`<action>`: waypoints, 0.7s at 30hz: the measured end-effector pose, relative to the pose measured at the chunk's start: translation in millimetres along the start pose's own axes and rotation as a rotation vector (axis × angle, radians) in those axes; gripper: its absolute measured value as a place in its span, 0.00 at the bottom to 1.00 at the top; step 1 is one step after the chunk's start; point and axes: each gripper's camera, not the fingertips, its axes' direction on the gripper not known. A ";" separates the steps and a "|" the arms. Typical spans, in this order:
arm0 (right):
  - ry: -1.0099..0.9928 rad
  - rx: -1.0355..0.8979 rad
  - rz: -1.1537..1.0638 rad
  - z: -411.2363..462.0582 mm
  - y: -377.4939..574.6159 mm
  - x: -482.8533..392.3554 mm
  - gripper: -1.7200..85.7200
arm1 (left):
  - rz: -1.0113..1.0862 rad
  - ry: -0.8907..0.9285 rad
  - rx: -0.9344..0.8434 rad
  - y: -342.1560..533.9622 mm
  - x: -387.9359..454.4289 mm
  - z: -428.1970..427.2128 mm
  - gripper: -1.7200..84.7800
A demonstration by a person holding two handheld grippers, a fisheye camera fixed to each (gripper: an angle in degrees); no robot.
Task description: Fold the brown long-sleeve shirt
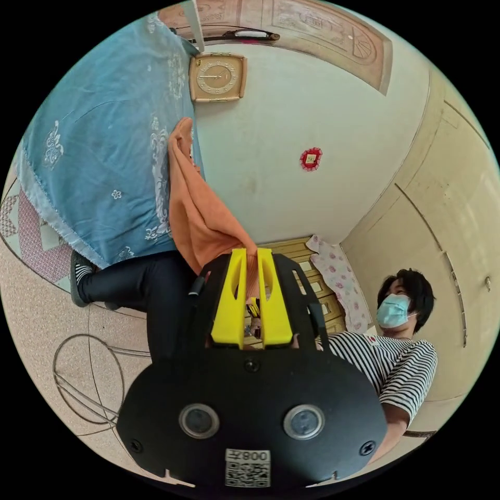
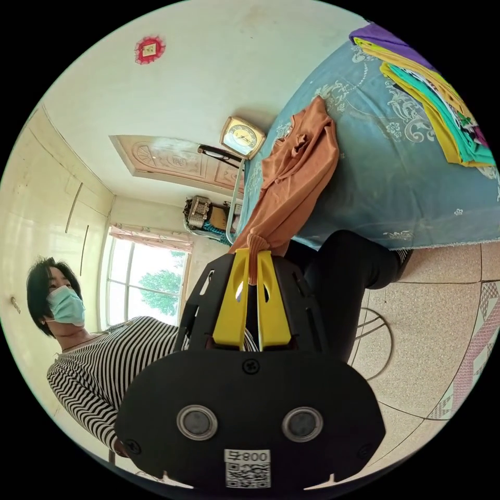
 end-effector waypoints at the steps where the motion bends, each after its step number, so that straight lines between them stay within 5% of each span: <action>1: -0.007 0.018 -0.025 -7.8 2.4 -6.7 0.04 | 0.026 0.018 -0.006 -1.3 12.8 5.0 0.06; 21: -0.156 0.198 -0.344 -139.4 97.2 -90.5 0.04 | 0.306 0.157 -0.075 34.1 186.1 32.8 0.05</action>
